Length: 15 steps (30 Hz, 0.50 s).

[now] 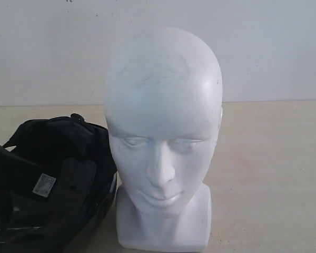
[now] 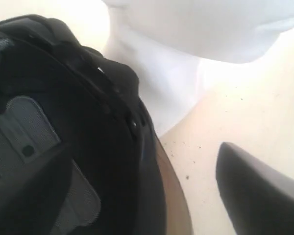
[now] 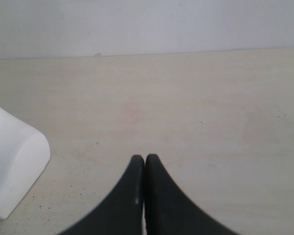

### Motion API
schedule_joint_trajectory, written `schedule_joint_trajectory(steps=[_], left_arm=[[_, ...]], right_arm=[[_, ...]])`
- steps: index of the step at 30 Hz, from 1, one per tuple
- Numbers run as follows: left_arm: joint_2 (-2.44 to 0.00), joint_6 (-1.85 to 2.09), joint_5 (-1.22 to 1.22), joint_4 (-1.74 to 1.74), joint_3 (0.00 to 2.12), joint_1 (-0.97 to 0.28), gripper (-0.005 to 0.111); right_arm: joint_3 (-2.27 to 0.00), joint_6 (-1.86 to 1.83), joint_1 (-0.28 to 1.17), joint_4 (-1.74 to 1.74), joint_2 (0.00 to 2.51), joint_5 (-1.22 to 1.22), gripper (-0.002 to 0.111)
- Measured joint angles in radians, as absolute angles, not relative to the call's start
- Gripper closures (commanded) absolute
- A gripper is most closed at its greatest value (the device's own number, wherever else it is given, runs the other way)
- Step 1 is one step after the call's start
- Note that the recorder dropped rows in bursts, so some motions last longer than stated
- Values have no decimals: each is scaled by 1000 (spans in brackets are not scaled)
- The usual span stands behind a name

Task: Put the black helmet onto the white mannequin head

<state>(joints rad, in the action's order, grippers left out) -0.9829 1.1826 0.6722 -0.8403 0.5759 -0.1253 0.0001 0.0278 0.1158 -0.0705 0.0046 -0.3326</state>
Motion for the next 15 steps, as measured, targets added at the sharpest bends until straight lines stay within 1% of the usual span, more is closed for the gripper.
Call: schedule_joint_trajectory(steps=[4,7,11,15], left_arm=[[-1005,1187,635,-848,576,-134,30],[-1040,1179,663,-877,576,-144,30],[-1086,1157,687,-887,576,-205,30],[-1126,1124,628,-884,576,-270,30]], right_arm=[[0,28,116,-70,5,-333,109],[0,28,116,-70,5,-333,109],[0,28,116,-70,5,-333,109],[0,28,116,-70,5,-333,109]])
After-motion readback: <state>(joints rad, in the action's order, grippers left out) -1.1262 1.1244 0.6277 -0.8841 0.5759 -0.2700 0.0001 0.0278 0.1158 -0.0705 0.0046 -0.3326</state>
